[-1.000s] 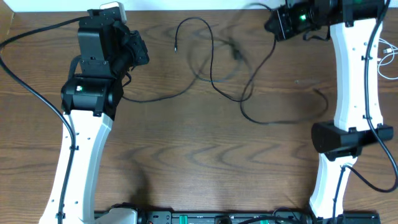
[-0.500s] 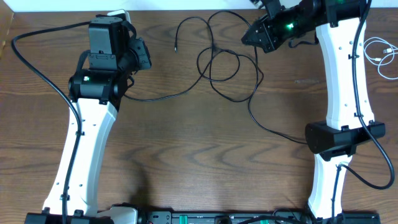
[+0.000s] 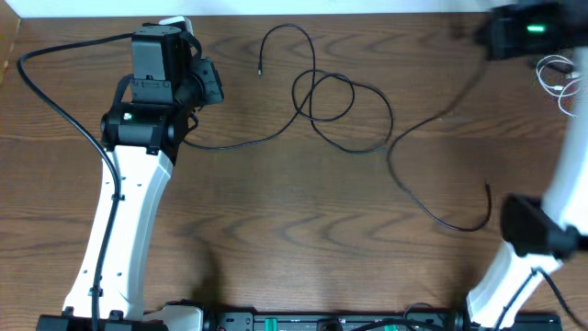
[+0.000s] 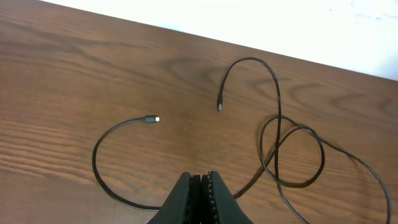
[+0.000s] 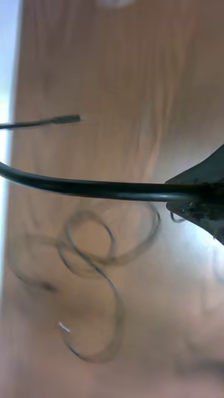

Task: Untangle cables

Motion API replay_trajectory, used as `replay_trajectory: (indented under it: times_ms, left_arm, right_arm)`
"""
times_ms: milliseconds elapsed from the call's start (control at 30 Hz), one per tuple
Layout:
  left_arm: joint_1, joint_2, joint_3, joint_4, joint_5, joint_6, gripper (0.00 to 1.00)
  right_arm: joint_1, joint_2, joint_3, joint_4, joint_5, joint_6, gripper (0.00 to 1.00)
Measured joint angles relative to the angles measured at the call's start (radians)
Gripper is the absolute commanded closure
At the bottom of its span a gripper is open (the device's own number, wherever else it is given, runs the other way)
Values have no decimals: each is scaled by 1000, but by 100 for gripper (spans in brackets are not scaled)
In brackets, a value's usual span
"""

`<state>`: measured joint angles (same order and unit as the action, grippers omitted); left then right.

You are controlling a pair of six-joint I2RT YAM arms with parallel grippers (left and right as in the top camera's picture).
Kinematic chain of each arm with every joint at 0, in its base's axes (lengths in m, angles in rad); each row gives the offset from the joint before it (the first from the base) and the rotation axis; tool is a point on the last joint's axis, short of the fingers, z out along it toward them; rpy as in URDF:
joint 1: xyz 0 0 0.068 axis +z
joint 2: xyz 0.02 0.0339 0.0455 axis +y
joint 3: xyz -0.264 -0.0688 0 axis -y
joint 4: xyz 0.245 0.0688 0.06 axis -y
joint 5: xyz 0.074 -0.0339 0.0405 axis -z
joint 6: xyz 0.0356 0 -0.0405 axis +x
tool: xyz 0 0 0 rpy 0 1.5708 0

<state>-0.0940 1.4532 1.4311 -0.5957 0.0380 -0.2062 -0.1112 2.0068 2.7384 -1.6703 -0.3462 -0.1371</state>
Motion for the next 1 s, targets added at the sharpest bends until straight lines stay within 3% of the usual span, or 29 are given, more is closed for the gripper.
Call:
replay_trajectory:
  times_ms: [200,467,633,900,933,967,1000]
  left_arm:
    - [0,0,0,0,0,0,93]
    - [0,0,0,0,-1,0,92]
    - [0,0,0,0,-3,0,93]
    - [0,0,0,2,-4,0,92]
    - [0,0,0,2,-4,0,92]
    - [0,0,0,2,-4,0,93]
    - [0,0,0,2,-4,0,93]
  right_arm:
    - [-219,-153,8,238,104,58,99]
    - [-419,-130,11,558,188,76,99]
    - [-520,-39,11,571,244,76,99]
    - [-611,203,6,448,283,76,99]
    - [-612,229,6,430,285,76,96]
    - [-611,256,5,407,287,76,84]
    - [-610,280,4,388,288,75,65]
